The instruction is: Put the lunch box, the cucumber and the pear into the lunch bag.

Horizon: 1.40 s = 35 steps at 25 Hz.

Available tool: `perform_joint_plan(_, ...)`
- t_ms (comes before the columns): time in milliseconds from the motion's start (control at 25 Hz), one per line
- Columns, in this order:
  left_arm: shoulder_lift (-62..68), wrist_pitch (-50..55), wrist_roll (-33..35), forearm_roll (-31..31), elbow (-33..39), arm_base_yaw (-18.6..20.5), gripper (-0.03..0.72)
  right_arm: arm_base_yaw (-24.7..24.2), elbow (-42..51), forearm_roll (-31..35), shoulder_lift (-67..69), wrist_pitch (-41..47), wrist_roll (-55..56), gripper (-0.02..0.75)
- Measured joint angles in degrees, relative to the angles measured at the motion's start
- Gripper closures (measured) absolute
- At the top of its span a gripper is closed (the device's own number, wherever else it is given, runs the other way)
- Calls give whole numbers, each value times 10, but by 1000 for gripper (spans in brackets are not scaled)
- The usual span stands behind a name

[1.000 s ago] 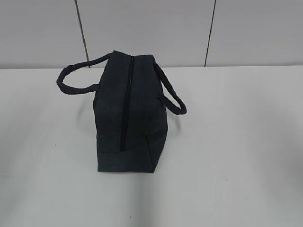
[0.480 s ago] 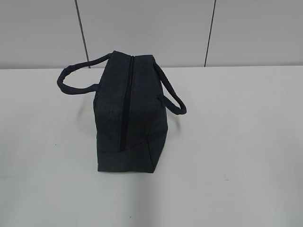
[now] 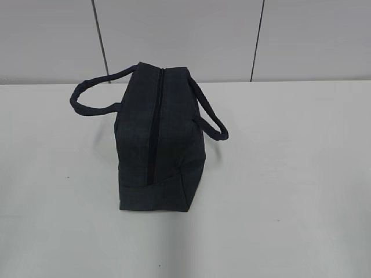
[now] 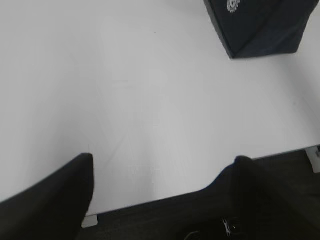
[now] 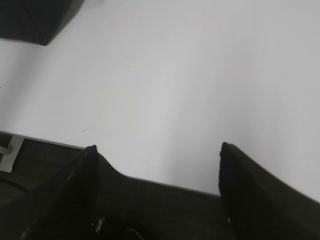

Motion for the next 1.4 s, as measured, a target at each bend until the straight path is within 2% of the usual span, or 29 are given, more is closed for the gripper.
perform_joint_plan(200, -4, -35, 4, 4, 18, 0, 139, 0, 14, 0, 0, -49, -14, 187)
perform_joint_plan(880, -4, -40, 4, 4, 20, 3, 139, 0, 20, 0, 0, -49, -29, 187)
perform_joint_plan(1080, -4, -40, 5, 4, 20, 41, 139, 0, 20, 0, 0, -49, -29, 187)
perform_joint_plan(1400, -29, -40, 6, 4, 20, 92, 149, -28, 20, 0, 0, -49, -29, 187)
